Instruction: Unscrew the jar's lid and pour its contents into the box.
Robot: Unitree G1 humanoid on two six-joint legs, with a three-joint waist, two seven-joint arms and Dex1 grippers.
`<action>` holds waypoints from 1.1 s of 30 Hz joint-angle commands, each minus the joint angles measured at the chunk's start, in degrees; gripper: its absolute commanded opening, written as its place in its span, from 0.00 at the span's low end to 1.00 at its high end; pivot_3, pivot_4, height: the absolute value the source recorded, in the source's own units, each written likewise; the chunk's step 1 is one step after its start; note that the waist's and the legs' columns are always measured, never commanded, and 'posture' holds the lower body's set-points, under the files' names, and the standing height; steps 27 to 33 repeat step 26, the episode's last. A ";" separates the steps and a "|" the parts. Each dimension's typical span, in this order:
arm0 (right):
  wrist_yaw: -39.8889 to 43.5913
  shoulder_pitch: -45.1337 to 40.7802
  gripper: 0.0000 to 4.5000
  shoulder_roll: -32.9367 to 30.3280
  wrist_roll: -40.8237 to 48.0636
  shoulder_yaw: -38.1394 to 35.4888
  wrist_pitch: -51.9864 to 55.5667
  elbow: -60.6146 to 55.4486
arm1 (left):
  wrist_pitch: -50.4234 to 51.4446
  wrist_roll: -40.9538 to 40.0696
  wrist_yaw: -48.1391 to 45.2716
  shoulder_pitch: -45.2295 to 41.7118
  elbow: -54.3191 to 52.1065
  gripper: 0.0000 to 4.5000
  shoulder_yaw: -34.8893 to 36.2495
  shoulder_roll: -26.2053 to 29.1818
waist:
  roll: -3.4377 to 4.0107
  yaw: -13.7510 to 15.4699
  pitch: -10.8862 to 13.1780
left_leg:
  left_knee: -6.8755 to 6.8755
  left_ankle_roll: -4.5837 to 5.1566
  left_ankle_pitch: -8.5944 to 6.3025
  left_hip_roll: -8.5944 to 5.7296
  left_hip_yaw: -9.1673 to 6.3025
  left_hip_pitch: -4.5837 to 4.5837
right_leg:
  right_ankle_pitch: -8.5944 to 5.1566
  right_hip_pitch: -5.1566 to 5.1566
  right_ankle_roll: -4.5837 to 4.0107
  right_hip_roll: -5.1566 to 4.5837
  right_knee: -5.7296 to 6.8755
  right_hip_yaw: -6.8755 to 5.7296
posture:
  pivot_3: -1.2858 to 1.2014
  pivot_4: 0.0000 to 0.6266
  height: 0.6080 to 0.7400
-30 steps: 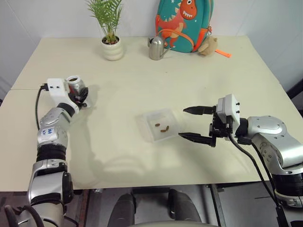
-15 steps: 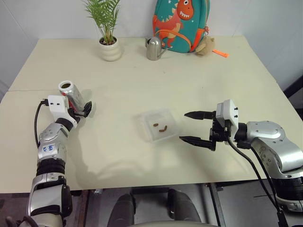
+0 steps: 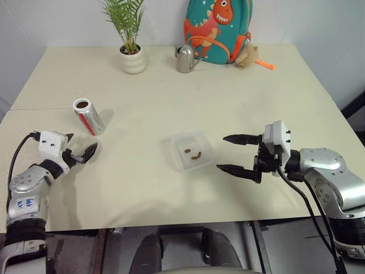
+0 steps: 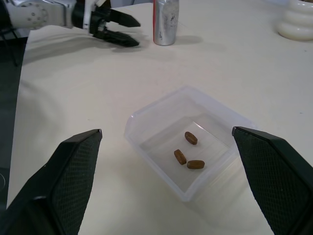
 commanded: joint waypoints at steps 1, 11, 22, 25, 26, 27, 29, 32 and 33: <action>1.55 -0.63 1.00 -1.72 -1.07 -1.57 -2.37 0.71 | -1.64 -1.42 -7.11 2.78 -8.57 1.00 0.47 3.44 | 0.00 0.07 0.00 | -0.03 0.00 0.00 0.00 0.00 0.02 | 0.00 0.00 -0.02 0.00 0.00 0.00 | 0.52 0.24 1.00; 7.63 -2.10 1.00 -6.55 -1.93 -4.72 -5.88 9.02 | 0.16 -7.20 -21.94 2.94 -24.91 1.00 -4.82 4.64 | 0.01 -0.12 0.00 | -0.13 0.00 -0.01 0.06 0.09 0.03 | -0.01 -0.03 -0.09 0.01 -0.05 -0.03 | 0.52 0.24 1.00; 9.21 -2.86 1.00 -7.25 -2.88 -5.09 -6.45 9.82 | 1.63 -7.43 -23.89 -3.02 -24.75 1.00 -6.81 3.49 | 0.01 -0.08 0.00 | -0.12 0.02 -0.02 0.23 0.14 0.07 | -0.01 -0.05 -0.15 0.19 -0.03 -0.01 | 0.52 0.24 1.00; 9.30 -2.30 1.00 -7.74 -1.74 -5.50 -4.72 9.04 | 1.95 -7.05 -23.55 -3.15 -24.98 1.00 -7.28 3.09 | 0.01 -0.07 0.00 | -0.13 0.02 -0.02 0.24 0.14 0.07 | -0.02 -0.05 -0.16 0.20 -0.03 -0.01 | 0.52 0.24 1.00; 10.21 -1.93 1.00 -8.51 -1.29 -5.32 -3.75 8.68 | 2.30 -7.28 -23.57 -3.05 -25.11 1.00 -7.28 3.05 | 0.01 -0.07 0.00 | -0.13 0.02 -0.02 0.24 0.14 0.06 | -0.02 -0.05 -0.16 0.21 -0.04 -0.01 | 0.52 0.24 1.00; 10.21 -1.93 1.00 -8.51 -1.29 -5.32 -3.75 8.68 | 2.30 -7.28 -23.57 -3.05 -25.11 1.00 -7.28 3.05 | 0.01 -0.07 0.00 | -0.13 0.02 -0.02 0.24 0.14 0.06 | -0.02 -0.05 -0.16 0.21 -0.04 -0.01 | 0.52 0.24 1.00; 10.21 -1.93 1.00 -8.51 -1.29 -5.32 -3.75 8.68 | 2.30 -7.28 -23.57 -3.05 -25.11 1.00 -7.28 3.05 | 0.01 -0.07 0.00 | -0.13 0.02 -0.02 0.24 0.14 0.06 | -0.02 -0.05 -0.16 0.21 -0.04 -0.01 | 0.52 0.24 1.00; 10.21 -1.93 1.00 -8.51 -1.29 -5.32 -3.75 8.68 | 2.30 -7.28 -23.57 -3.05 -25.11 1.00 -7.28 3.05 | 0.01 -0.07 0.00 | -0.13 0.02 -0.02 0.24 0.14 0.06 | -0.02 -0.05 -0.16 0.21 -0.04 -0.01 | 0.52 0.24 1.00; 10.21 -1.93 1.00 -8.51 -1.29 -5.32 -3.75 8.68 | 2.30 -7.28 -23.57 -3.05 -25.11 1.00 -7.28 3.05 | 0.01 -0.07 0.00 | -0.13 0.02 -0.02 0.24 0.14 0.06 | -0.02 -0.05 -0.16 0.21 -0.04 -0.01 | 0.52 0.24 1.00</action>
